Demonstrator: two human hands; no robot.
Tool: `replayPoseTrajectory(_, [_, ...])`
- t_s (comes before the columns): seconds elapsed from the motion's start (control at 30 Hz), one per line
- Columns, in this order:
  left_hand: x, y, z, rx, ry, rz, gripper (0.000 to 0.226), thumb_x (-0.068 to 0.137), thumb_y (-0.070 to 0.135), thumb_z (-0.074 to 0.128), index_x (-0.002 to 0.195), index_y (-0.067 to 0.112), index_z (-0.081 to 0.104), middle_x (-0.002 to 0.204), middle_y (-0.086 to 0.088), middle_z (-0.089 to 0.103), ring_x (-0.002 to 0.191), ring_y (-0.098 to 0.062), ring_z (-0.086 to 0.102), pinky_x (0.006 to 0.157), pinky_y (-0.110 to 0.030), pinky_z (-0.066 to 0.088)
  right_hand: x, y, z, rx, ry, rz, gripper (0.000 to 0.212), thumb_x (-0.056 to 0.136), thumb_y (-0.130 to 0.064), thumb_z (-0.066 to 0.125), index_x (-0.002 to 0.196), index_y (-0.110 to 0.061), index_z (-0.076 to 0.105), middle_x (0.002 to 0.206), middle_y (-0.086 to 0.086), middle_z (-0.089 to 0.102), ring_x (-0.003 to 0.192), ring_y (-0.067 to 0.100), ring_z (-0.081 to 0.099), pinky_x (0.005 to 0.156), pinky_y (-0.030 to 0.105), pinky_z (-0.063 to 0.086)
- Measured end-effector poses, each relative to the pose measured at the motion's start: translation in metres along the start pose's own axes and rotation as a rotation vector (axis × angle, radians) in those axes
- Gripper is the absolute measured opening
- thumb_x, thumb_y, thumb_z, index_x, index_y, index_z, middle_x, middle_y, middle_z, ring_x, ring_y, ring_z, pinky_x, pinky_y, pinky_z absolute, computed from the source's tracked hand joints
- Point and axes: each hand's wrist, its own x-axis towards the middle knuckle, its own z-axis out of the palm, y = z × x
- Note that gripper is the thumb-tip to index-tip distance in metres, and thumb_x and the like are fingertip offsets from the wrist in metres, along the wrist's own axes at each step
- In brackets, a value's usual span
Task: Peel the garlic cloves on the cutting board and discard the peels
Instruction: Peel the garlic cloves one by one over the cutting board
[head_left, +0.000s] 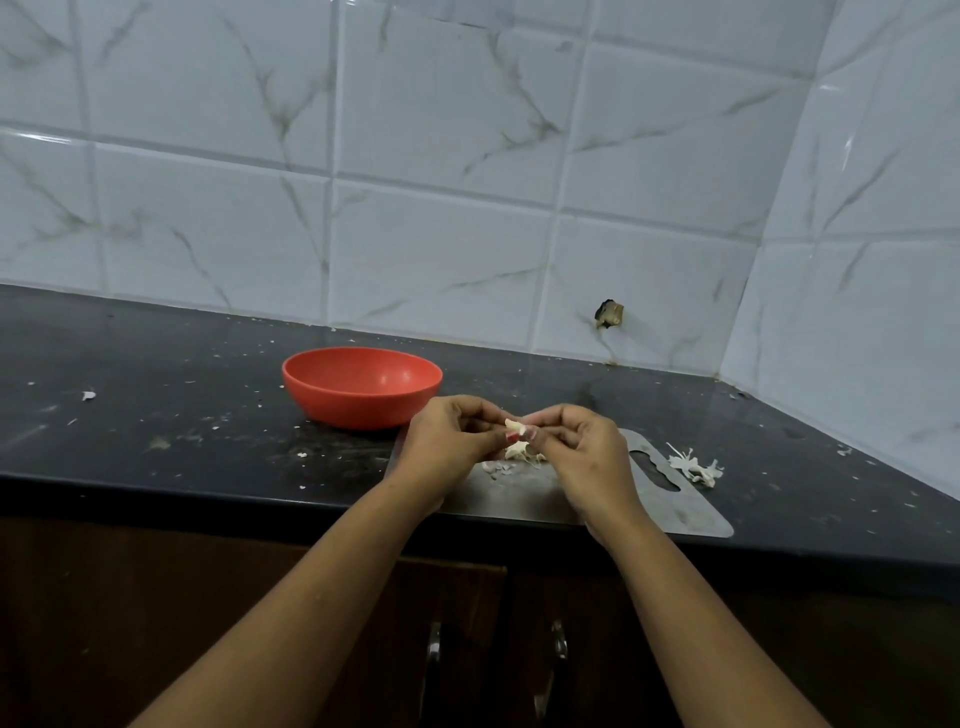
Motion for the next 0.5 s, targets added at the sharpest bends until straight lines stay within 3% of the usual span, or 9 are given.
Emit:
replayPoseTrajectory(0.23, [-0.0033, 0.0036, 0.0011, 0.001, -0.004, 0.031, 0.013, 0.082, -0.001, 0.069, 0.081, 0.011, 0.073, 0.071, -0.001, 0.071, 0.069, -0.01, 0.07, 0.065, -0.022, 0.056, -0.0015, 0.0046, 0.0066, -0.299, -0.032, -0.101, 0.01, 0.093, -0.014, 0.062, 0.095, -0.014, 0.072, 0.081, -0.004, 0.072, 0.076, 0.007, 0.068, 0.067, 0.02, 0.055])
replayPoseTrajectory(0.5, [-0.0026, 0.0034, 0.0007, 0.048, 0.027, 0.023, 0.012, 0.079, -0.001, 0.073, 0.081, 0.01, 0.074, 0.071, -0.004, 0.071, 0.066, -0.01, 0.068, 0.065, -0.02, 0.056, -0.0024, 0.0031, 0.0079, -0.393, -0.04, -0.137, 0.013, 0.094, -0.015, 0.061, 0.097, -0.013, 0.073, 0.081, -0.001, 0.072, 0.073, 0.008, 0.067, 0.067, 0.027, 0.057])
